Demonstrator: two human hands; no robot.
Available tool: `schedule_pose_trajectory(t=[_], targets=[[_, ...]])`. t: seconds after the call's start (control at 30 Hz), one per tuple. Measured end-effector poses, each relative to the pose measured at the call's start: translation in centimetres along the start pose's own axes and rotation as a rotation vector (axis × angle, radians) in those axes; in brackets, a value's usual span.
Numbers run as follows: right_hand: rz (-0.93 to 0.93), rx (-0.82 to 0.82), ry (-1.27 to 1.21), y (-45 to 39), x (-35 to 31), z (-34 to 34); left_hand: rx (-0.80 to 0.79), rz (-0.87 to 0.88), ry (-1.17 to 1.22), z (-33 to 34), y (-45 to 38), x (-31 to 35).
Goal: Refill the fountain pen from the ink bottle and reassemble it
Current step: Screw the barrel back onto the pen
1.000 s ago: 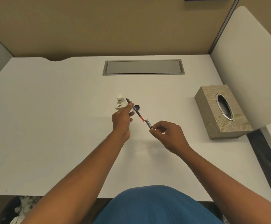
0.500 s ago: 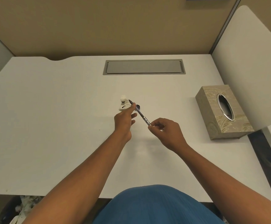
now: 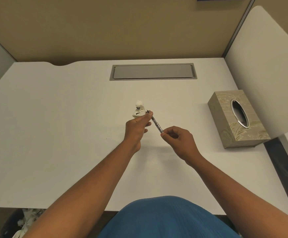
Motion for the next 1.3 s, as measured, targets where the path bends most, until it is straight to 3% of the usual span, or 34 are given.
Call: schedule_pose_trajectory(t=[0.3, 0.6, 1.3], targets=[[0.015, 0.021, -0.025, -0.2, 0.1, 0.0, -0.002, -0.028, 0.012, 0.2, -0.3, -0.5], [0.109, 0.001, -0.200, -0.4, 0.8, 0.2, 0.015, -0.040, 0.019, -0.3, -0.4, -1.1], [0.046, 0.015, -0.236, -0.2, 0.7, 0.3, 0.011, -0.010, 0.034, 0.0, 0.3, -0.8]])
Point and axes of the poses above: each hand's wrist, its own y-axis away from the middle knuckle, its own z-axis out of the palm, x = y × z, the point moved 10 cm from there along -y, towards the middle knuckle, and after that the axes turned 1 degree about y, right-handed, at the moved point
